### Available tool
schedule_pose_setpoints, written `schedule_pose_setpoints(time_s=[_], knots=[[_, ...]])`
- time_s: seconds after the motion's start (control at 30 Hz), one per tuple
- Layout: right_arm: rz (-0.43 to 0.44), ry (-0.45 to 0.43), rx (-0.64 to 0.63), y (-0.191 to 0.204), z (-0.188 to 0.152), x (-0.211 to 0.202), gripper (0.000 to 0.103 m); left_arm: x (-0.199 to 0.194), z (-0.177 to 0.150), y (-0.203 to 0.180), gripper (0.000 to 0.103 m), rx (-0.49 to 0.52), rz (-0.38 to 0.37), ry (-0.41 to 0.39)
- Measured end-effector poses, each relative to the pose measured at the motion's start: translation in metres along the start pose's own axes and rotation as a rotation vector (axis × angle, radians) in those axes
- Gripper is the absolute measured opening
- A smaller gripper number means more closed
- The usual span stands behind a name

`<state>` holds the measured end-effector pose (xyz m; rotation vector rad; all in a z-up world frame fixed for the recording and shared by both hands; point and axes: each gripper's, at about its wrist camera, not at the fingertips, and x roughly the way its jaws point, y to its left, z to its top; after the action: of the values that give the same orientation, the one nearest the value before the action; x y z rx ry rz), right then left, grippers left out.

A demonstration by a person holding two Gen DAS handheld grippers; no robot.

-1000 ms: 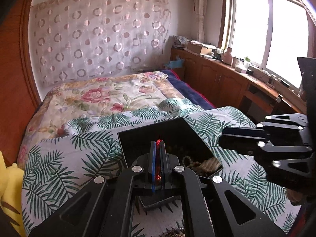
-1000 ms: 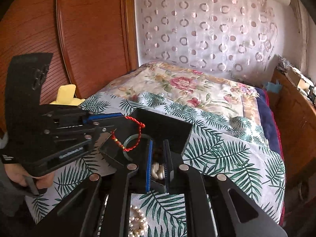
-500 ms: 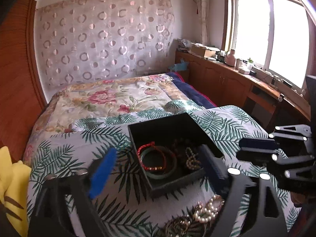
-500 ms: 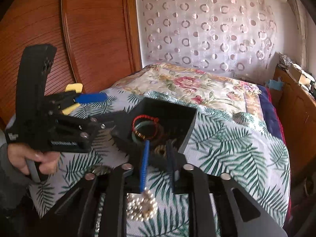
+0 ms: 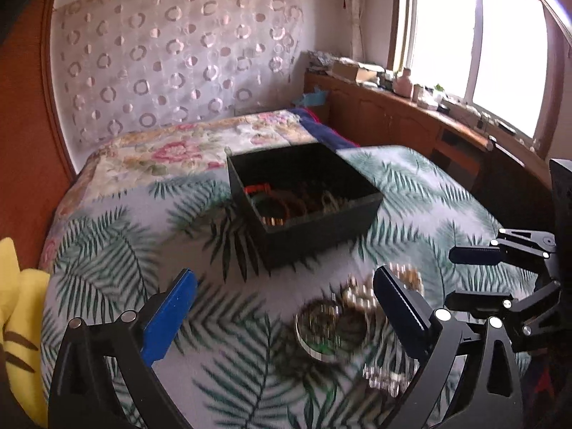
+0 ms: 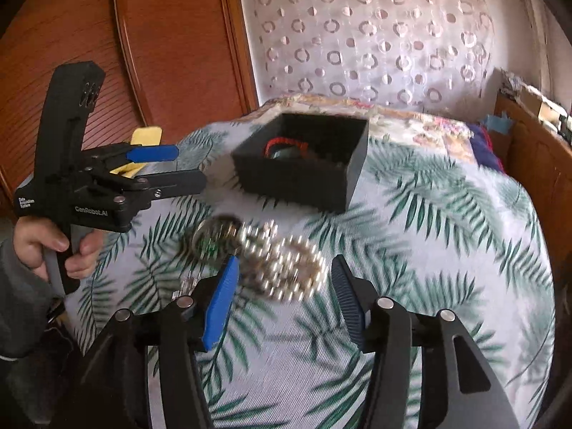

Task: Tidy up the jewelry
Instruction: 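Grasp the silver bangle with the left tool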

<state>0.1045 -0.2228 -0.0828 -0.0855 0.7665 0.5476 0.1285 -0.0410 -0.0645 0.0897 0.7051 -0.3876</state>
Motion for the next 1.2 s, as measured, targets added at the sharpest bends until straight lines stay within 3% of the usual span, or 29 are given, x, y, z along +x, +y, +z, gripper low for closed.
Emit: schedule_pose_setpoints(time_s=[0.27,0.57,0.83,1.03,1.2], knots=[[-0.014,0.037,0.005,0.006,-0.023,0.002,0.057,0.000,-0.021,0.000,0.095,-0.005,-0.029,0.073],[-0.012,0.020,0.026,0.002,-0.029,0.000,0.057,0.011,-0.029,-0.012,0.095,0.037,-0.040,0.111],[-0.017,-0.002,0.018,0.004,-0.030,-0.004,0.057,0.028,-0.026,-0.028,0.071,0.079,-0.044,0.157],[-0.015,-0.005,0.018,0.004,-0.031,-0.004,0.057,0.037,-0.025,-0.032,0.069,0.094,-0.031,0.184],[-0.013,-0.002,0.015,0.005,-0.031,-0.003,0.057,0.040,-0.027,-0.033,0.058,0.096,-0.048,0.188]])
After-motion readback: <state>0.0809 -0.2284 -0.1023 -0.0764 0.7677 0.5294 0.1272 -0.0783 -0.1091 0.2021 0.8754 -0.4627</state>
